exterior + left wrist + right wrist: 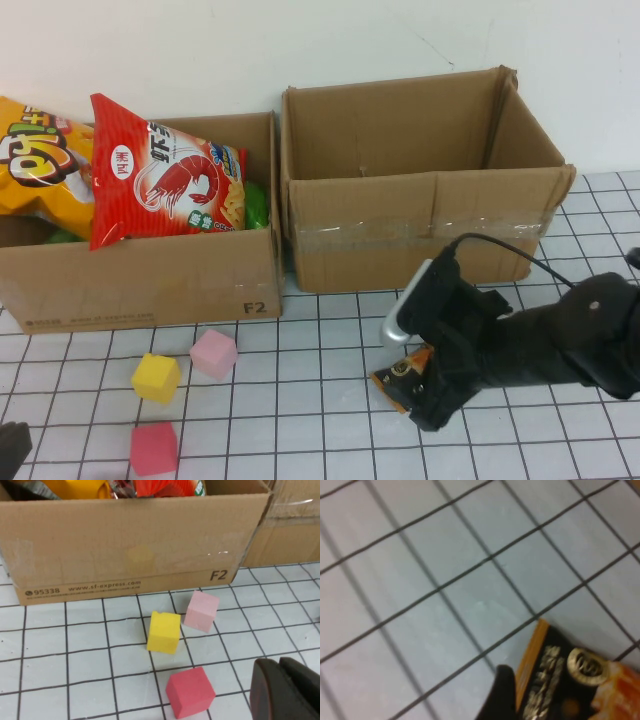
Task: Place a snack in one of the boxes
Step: Pick up the biscuit
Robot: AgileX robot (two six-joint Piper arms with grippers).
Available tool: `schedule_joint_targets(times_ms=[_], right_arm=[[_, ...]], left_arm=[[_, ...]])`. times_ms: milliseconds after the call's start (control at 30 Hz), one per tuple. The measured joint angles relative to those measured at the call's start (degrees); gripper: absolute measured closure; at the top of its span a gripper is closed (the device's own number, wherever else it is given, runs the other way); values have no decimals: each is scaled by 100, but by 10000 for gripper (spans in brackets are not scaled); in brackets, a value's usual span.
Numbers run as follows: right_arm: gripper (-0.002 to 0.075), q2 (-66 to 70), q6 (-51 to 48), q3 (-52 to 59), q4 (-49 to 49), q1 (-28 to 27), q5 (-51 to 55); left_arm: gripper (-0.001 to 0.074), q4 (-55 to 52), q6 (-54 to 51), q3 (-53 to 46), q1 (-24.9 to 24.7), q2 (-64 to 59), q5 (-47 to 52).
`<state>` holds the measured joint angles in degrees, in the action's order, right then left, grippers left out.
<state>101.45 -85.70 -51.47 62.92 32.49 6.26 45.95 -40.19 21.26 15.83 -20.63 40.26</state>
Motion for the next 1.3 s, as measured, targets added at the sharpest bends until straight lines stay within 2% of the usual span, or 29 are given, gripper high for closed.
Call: schedule_joint_targets(times_ms=[633, 733, 967, 1033, 1300], right_arm=[[110, 569, 17, -174, 99, 0, -89], [167, 573, 17, -174, 99, 0, -109], [372, 586, -118, -186, 99, 0, -215], [409, 595, -130, -199, 99, 0, -227], [447, 487, -165, -211, 99, 2, -258]], left_arm=[[736, 81, 0, 0, 0, 0, 0], [736, 81, 0, 0, 0, 0, 0], [736, 81, 12, 0, -162, 0, -40], [736, 81, 12, 0, -218, 0, -40], [736, 81, 2, 0, -252, 0, -40]])
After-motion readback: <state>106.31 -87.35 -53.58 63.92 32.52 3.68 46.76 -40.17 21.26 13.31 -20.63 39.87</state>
